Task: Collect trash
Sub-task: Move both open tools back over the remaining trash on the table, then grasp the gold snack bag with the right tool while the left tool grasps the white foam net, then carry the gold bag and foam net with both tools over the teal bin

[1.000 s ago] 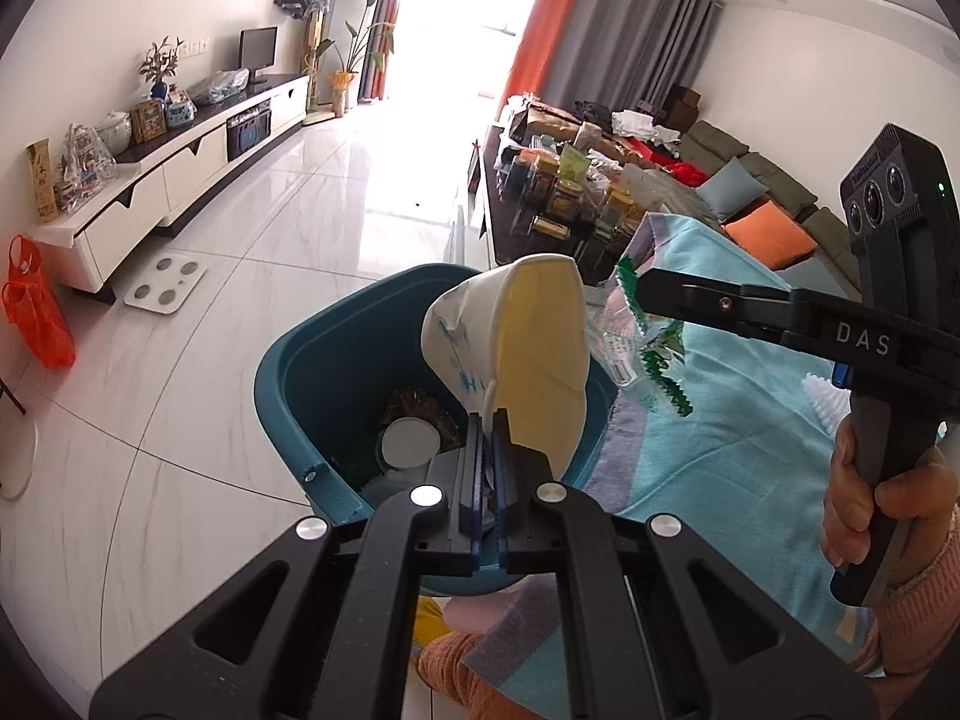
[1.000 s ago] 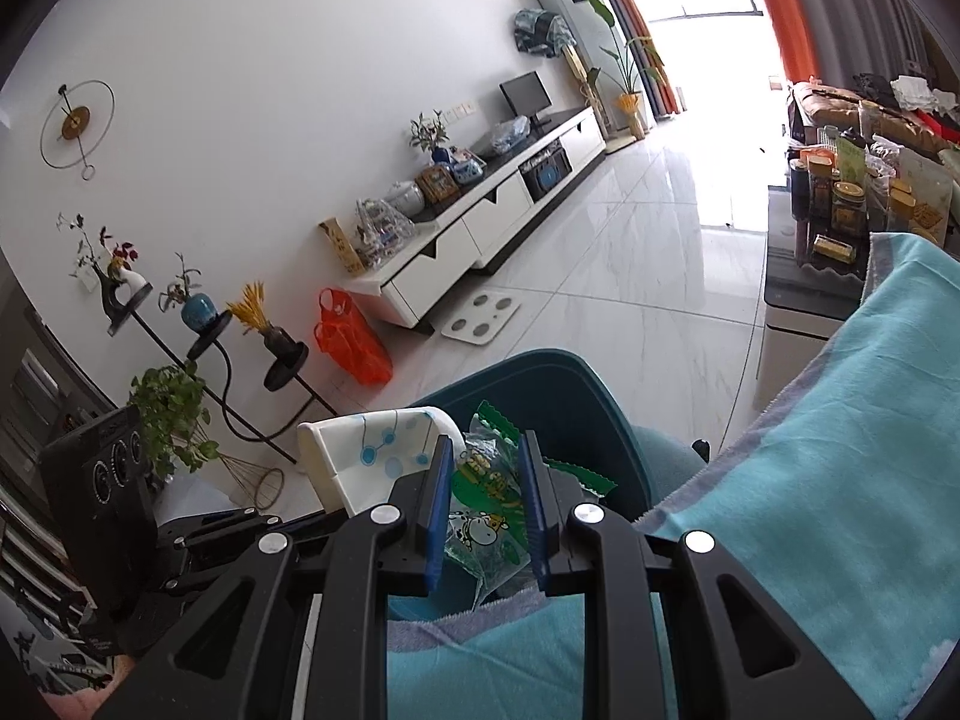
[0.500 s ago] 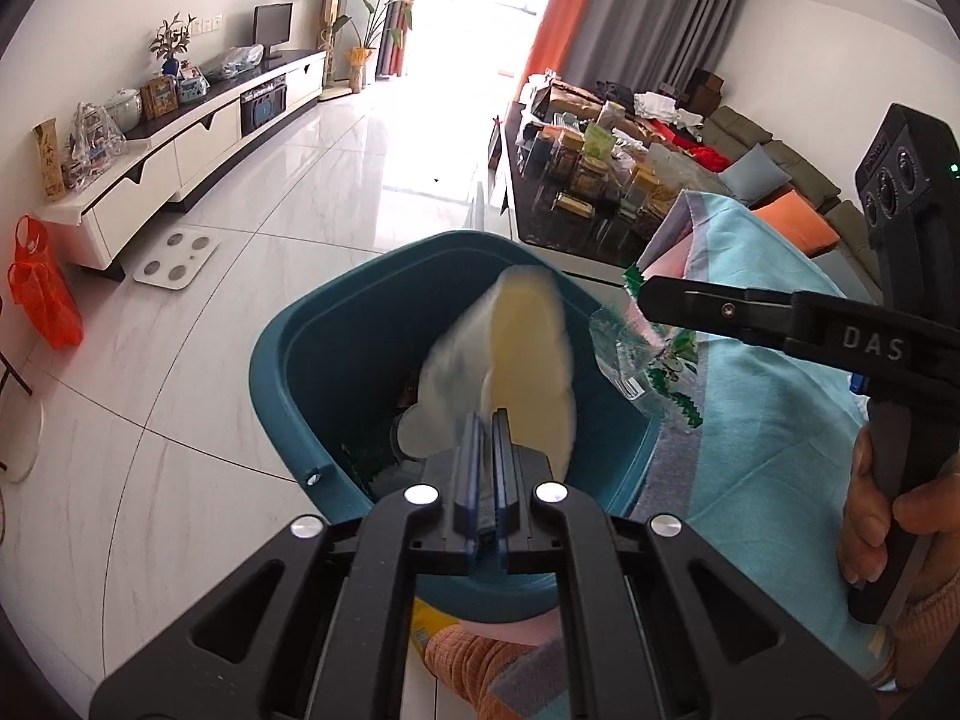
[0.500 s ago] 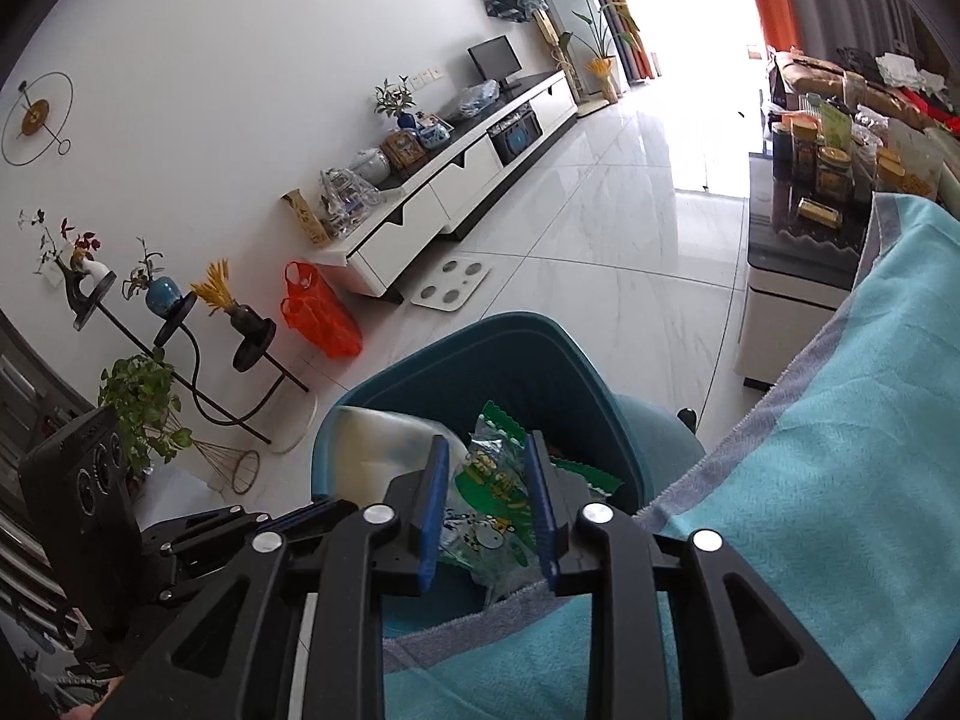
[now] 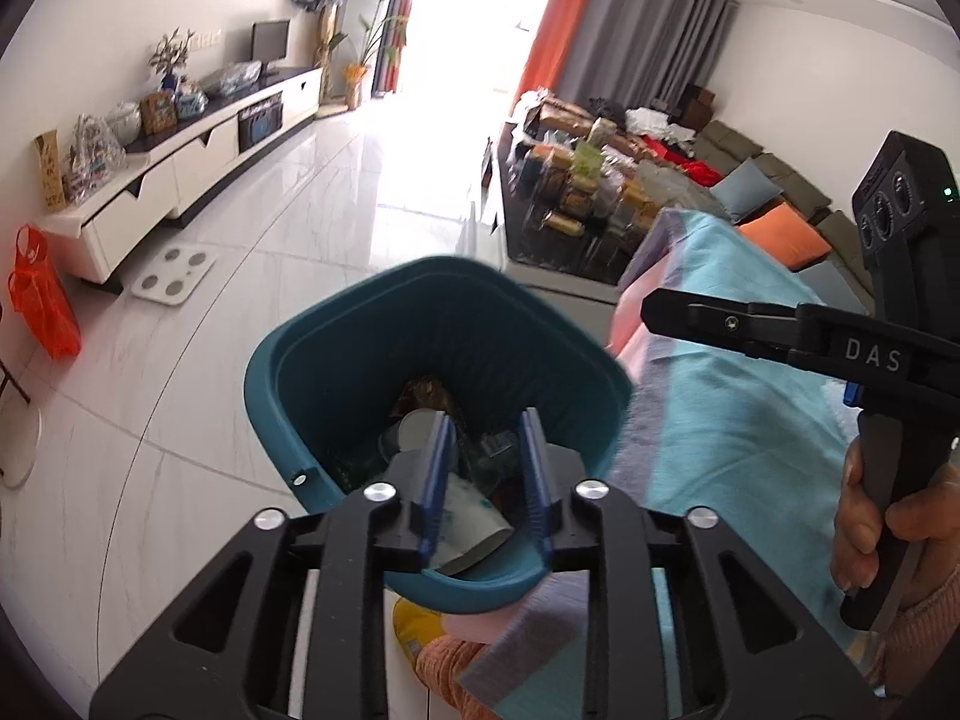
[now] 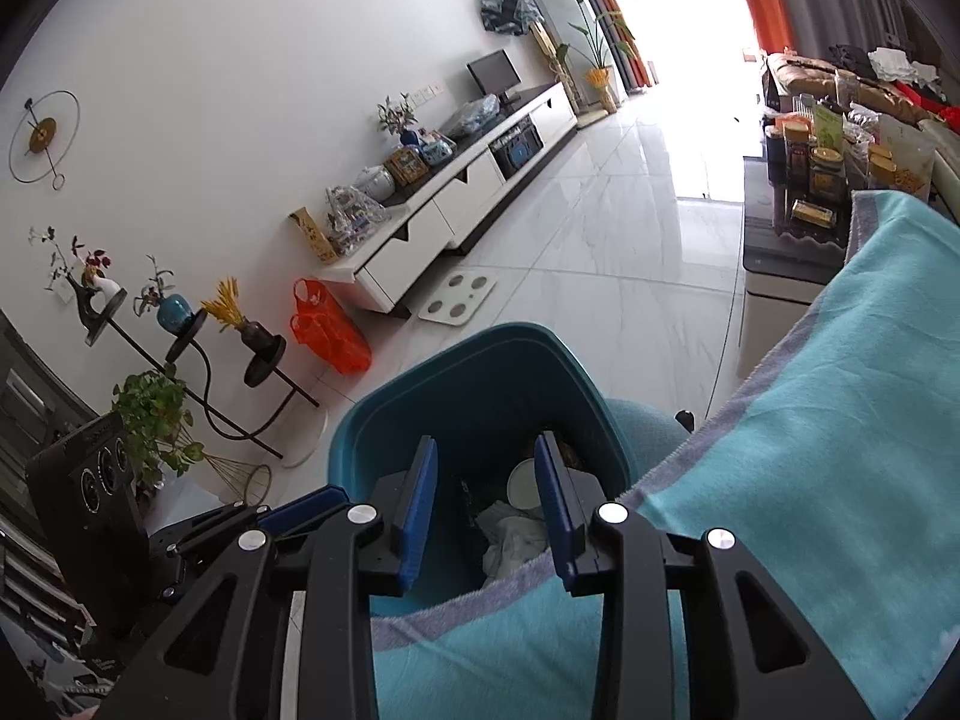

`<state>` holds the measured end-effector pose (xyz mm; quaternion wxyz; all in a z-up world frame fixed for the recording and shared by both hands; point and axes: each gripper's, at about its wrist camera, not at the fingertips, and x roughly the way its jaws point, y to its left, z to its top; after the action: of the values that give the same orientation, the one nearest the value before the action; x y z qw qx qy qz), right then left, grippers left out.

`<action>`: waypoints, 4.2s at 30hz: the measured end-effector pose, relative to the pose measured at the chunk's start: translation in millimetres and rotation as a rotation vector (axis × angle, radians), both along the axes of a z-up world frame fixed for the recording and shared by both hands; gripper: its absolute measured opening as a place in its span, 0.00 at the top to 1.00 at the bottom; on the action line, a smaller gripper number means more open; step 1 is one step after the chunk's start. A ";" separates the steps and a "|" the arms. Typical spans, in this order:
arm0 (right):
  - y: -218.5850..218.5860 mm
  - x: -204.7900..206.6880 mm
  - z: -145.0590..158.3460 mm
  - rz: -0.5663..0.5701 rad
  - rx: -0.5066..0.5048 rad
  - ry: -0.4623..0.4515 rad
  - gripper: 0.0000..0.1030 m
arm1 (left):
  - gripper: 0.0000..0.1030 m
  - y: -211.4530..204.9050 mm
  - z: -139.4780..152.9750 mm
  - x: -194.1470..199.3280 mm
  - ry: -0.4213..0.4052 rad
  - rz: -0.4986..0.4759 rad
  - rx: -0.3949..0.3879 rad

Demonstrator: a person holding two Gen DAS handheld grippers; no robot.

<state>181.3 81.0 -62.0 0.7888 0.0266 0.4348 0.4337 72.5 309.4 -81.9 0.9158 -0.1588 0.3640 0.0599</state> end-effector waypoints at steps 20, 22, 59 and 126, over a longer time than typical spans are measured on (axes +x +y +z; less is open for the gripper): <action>-180.5 -50.2 59.0 -0.225 0.060 -0.183 0.61 | 0.48 -156.1 37.3 4.8 -0.116 -0.402 -0.005; -201.1 -52.6 59.1 -0.269 0.054 -0.186 0.61 | 0.47 -172.8 34.0 12.7 -0.101 -0.436 -0.013; -353.5 -4.0 -3.9 -0.680 0.018 -0.012 0.48 | 0.46 -257.2 5.9 105.0 0.113 -0.550 -0.060; -296.5 -41.7 24.8 -0.472 0.153 -0.059 0.69 | 0.81 -170.3 44.7 1.3 -0.042 -0.386 -0.049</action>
<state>139.6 -215.5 -37.2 0.8761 0.1744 0.3595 0.2698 73.8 139.1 -37.2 0.9136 -0.1097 0.3697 -0.1289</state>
